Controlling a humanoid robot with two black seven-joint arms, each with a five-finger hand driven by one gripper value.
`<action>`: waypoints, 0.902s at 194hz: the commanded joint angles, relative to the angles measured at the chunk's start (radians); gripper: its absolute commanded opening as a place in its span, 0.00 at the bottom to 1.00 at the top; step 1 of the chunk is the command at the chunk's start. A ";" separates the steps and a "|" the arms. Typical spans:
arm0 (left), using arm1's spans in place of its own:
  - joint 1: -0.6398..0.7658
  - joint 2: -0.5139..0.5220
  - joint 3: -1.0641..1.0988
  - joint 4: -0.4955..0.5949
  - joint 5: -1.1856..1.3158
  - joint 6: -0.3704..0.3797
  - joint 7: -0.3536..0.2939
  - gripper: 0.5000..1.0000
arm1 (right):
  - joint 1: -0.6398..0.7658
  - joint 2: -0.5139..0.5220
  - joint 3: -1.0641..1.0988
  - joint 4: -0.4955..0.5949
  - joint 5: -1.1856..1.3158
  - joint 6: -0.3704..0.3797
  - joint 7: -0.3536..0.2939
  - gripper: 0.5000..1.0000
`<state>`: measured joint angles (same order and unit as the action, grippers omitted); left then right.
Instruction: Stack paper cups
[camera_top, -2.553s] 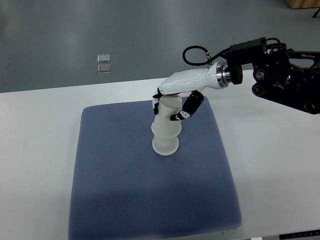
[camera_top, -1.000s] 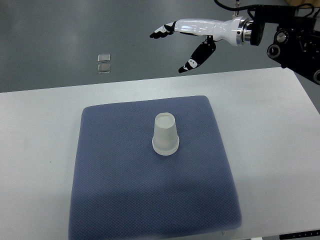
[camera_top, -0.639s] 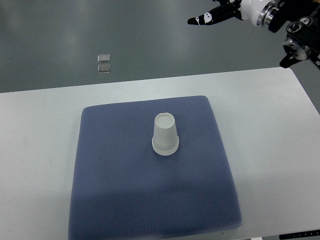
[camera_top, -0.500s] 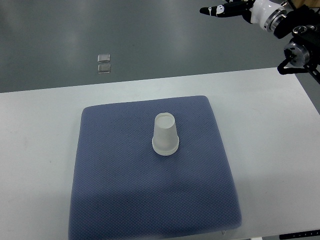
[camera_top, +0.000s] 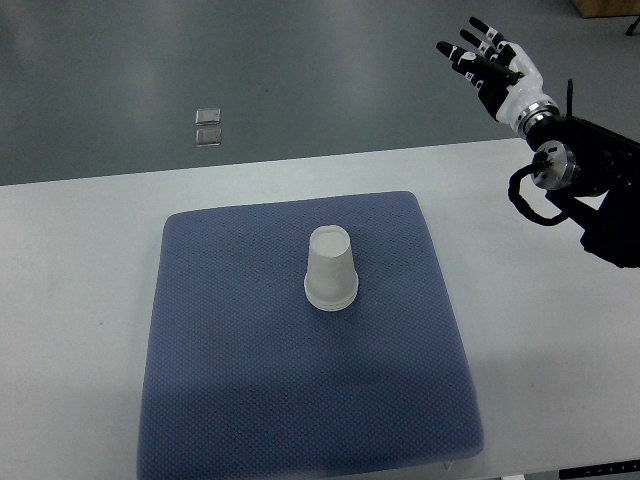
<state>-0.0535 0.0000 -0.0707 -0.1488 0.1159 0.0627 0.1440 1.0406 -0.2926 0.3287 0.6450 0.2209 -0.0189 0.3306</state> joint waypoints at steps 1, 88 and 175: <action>0.000 0.000 0.000 0.000 -0.001 0.000 0.000 1.00 | -0.025 0.010 -0.002 0.004 0.000 0.053 -0.021 0.83; 0.000 0.000 0.000 0.000 -0.001 0.000 0.000 1.00 | -0.051 0.023 0.004 0.005 -0.107 0.106 -0.019 0.83; 0.000 0.000 0.000 0.000 0.001 0.000 0.000 1.00 | -0.060 0.046 0.004 0.005 -0.106 0.085 -0.019 0.83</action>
<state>-0.0536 0.0000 -0.0704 -0.1488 0.1159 0.0631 0.1444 0.9817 -0.2472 0.3329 0.6495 0.1142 0.0656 0.3115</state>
